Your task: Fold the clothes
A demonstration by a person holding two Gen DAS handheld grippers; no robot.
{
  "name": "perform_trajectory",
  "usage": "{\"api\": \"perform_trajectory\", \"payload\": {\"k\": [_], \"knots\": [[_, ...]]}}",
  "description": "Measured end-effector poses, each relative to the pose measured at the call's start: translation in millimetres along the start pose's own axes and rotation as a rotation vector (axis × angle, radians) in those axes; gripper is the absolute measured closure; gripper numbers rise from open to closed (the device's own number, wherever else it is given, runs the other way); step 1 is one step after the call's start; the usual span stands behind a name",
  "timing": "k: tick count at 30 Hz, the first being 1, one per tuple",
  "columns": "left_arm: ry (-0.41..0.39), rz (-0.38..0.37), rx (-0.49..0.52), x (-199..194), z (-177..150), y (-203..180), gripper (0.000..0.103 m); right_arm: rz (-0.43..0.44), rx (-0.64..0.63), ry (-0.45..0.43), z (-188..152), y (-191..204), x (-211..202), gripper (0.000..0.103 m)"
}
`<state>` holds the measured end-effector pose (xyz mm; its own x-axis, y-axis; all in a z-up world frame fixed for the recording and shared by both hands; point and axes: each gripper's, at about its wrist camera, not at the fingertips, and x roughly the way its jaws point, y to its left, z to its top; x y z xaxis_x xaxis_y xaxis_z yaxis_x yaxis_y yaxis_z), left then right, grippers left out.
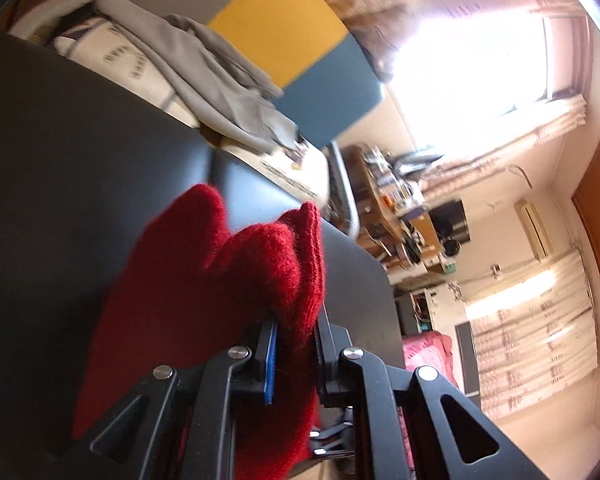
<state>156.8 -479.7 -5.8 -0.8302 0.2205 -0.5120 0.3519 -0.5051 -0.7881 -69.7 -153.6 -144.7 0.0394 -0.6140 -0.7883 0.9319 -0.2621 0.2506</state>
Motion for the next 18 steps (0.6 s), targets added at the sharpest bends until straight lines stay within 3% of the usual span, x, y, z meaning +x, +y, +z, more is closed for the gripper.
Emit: {"api": "perform_trajectory", "payload": {"k": [9, 14, 18], "knots": [[0.115, -0.132, -0.009, 90, -34, -63, 0.09, 0.018, -0.017, -0.012, -14, 1, -12, 0.0], [0.166, -0.09, 0.001, 138, -46, -79, 0.09, 0.034, -0.012, -0.036, -21, 2, -16, 0.0], [0.198, -0.008, -0.035, 175, -52, -71, 0.09, 0.052, -0.007, -0.065, -29, 1, -20, 0.0]]}}
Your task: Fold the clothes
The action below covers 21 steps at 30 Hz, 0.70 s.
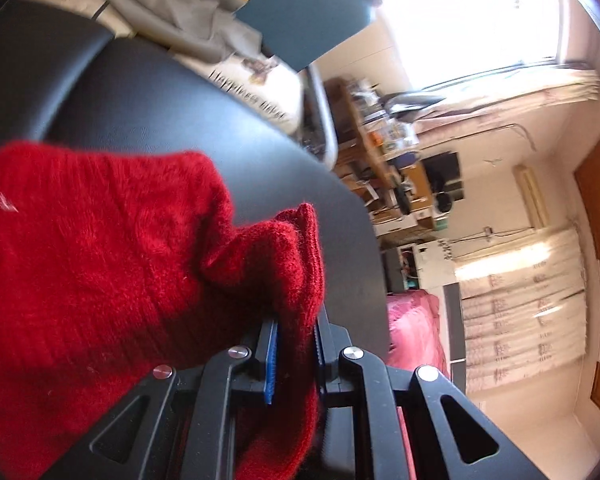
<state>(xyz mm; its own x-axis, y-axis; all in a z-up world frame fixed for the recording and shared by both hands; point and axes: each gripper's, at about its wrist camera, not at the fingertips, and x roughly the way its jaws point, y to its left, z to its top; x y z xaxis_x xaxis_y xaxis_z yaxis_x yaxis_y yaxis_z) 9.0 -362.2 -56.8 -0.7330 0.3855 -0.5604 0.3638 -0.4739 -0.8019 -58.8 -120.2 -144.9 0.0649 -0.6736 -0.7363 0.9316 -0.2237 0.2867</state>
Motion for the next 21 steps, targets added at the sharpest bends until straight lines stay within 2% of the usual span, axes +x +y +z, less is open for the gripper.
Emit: {"api": "perform_trajectory", "payload": {"k": [2, 4, 7, 11, 14, 17, 21], "knots": [[0.026, 0.021, -0.028, 15, -2, 6, 0.089, 0.007, 0.001, -0.009, -3, 0, -2, 0.0], [0.045, 0.004, -0.067, 22, -5, 11, 0.086, 0.008, -0.001, -0.014, -6, 2, -4, 0.0], [0.076, -0.024, -0.042, 23, -10, 0, 0.081, 0.0, -0.008, -0.016, -9, 6, -6, 0.0], [0.075, -0.159, -0.003, 0, -10, -28, 0.081, -0.029, -0.024, -0.025, -16, 12, -12, 0.0], [0.041, -0.212, 0.062, -34, -6, -41, 0.077, -0.064, -0.032, -0.02, -24, 16, -21, 0.0], [-0.044, -0.175, 0.119, -78, 0, -28, 0.076, -0.12, -0.036, 0.024, -24, 11, -20, 0.0], [-0.113, -0.06, 0.133, -123, -4, 28, 0.075, -0.167, -0.014, 0.069, -53, 4, -45, 0.0]]}}
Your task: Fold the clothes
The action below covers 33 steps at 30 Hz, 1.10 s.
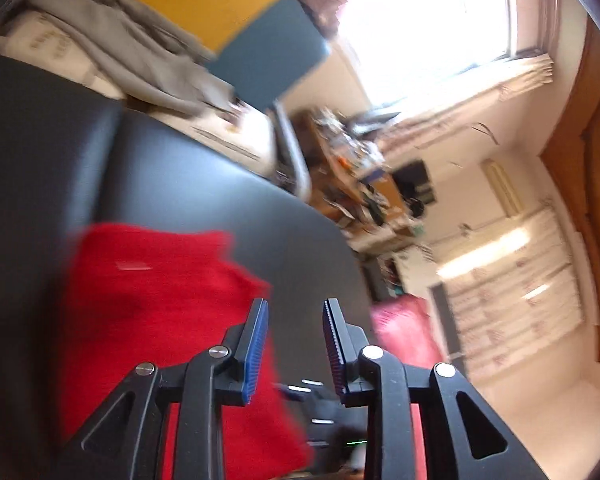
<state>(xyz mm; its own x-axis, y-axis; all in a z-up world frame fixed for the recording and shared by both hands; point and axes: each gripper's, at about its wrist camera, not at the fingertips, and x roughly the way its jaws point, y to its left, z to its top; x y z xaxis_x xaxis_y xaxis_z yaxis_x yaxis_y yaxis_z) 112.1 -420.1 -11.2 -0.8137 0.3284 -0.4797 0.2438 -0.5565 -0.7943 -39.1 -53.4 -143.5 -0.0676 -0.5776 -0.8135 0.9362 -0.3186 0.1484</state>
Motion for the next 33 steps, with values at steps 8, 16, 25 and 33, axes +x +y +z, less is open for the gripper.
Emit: {"api": "perform_trajectory", "payload": {"k": [8, 16, 25, 33], "knots": [[0.032, 0.156, -0.095, -53, -68, 127, 0.075, 0.12, 0.163, -0.098, -23, 1, -74, 0.0], [0.062, 0.132, 0.138, -66, -129, 136, 0.075, 0.097, 0.164, -0.016, 53, 29, -33, 0.018], [0.077, 0.071, 0.594, -38, -139, 63, 0.074, 0.166, 0.197, 0.083, 72, 37, -41, 0.094], [0.194, 0.166, 0.654, -2, -142, 62, 0.074, 0.106, 0.359, 0.198, 11, 7, -10, 0.093]]}}
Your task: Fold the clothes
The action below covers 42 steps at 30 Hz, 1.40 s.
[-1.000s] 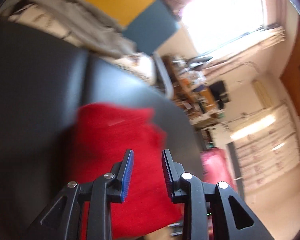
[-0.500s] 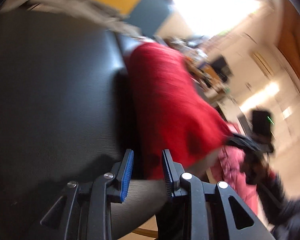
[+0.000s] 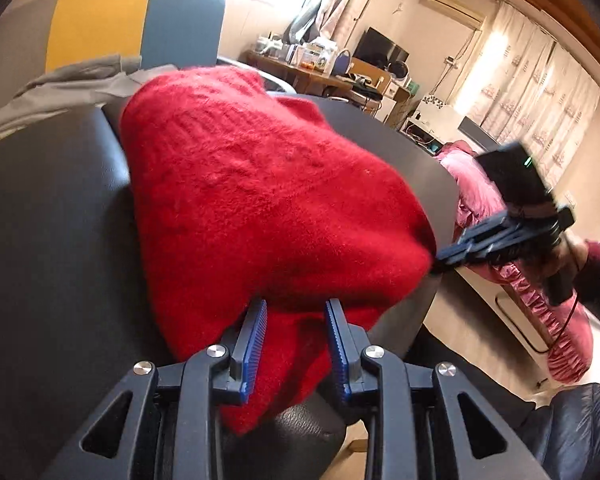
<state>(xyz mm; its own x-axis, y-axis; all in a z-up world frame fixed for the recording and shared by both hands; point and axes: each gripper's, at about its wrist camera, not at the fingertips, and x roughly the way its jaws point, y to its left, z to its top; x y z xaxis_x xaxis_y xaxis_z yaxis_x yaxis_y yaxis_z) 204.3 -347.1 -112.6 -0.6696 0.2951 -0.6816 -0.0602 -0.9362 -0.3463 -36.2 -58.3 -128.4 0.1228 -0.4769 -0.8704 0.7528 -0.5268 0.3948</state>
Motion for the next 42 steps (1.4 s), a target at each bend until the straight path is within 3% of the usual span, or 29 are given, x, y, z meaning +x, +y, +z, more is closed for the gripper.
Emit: {"api": "perform_trajectory", "payload": {"k": [2, 3, 5, 6, 7, 9, 14, 18, 23, 24, 25, 27, 31, 34, 36, 38, 42], "knots": [[-0.006, 0.005, 0.006, -2, 5, -5, 0.073, 0.043, 0.022, -0.062, 4, -3, -14, 0.092], [-0.023, 0.007, 0.007, -6, 6, -6, 0.073, 0.06, 0.022, -0.119, 9, -3, -29, 0.086], [-0.06, -0.014, -0.009, -13, 10, -5, 0.073, 0.094, 0.026, -0.235, 22, -2, -56, 0.054], [-0.078, -0.024, -0.017, -17, 12, -4, 0.073, 0.111, 0.031, -0.294, 31, -1, -68, 0.016], [-0.095, -0.035, -0.026, -20, 15, -4, 0.073, 0.137, 0.039, -0.343, 41, -2, -74, 0.0], [-0.094, -0.046, -0.043, -16, 17, -1, 0.073, 0.202, 0.065, -0.418, 65, -6, -77, 0.0], [-0.07, -0.039, -0.024, -5, 17, -1, 0.073, 0.274, 0.148, -0.406, 102, -14, -56, 0.002], [-0.059, -0.05, -0.036, 1, 17, 5, 0.073, 0.318, 0.233, -0.362, 115, -26, -20, 0.022], [-0.068, -0.069, -0.052, 3, 16, 9, 0.073, 0.335, 0.338, -0.316, 116, -33, 11, 0.031], [-0.069, -0.072, -0.055, 3, 15, 10, 0.073, 0.338, 0.34, -0.317, 116, -31, 14, 0.043], [-0.071, -0.076, -0.061, 3, 14, 10, 0.073, 0.314, 0.325, -0.312, 119, -27, 16, 0.063], [-0.072, -0.079, -0.068, 2, 13, 9, 0.073, 0.244, 0.285, -0.293, 127, -15, 23, 0.087], [-0.071, -0.086, -0.078, -1, 8, 10, 0.073, 0.005, 0.096, -0.292, 136, 31, 7, 0.092], [-0.067, -0.091, -0.082, -4, 3, 11, 0.073, -0.06, 0.079, -0.426, 118, 42, -38, 0.092], [-0.065, -0.109, -0.105, -6, 0, 14, 0.073, -0.073, 0.119, -0.436, 104, 32, -41, 0.092], [-0.073, -0.142, -0.154, -10, 0, 20, 0.073, -0.082, 0.2, -0.388, 88, 10, -21, 0.092], [-0.147, -0.189, -0.258, -28, 12, 36, 0.073, -0.008, 0.34, -0.379, 57, -25, 10, 0.093]]}}
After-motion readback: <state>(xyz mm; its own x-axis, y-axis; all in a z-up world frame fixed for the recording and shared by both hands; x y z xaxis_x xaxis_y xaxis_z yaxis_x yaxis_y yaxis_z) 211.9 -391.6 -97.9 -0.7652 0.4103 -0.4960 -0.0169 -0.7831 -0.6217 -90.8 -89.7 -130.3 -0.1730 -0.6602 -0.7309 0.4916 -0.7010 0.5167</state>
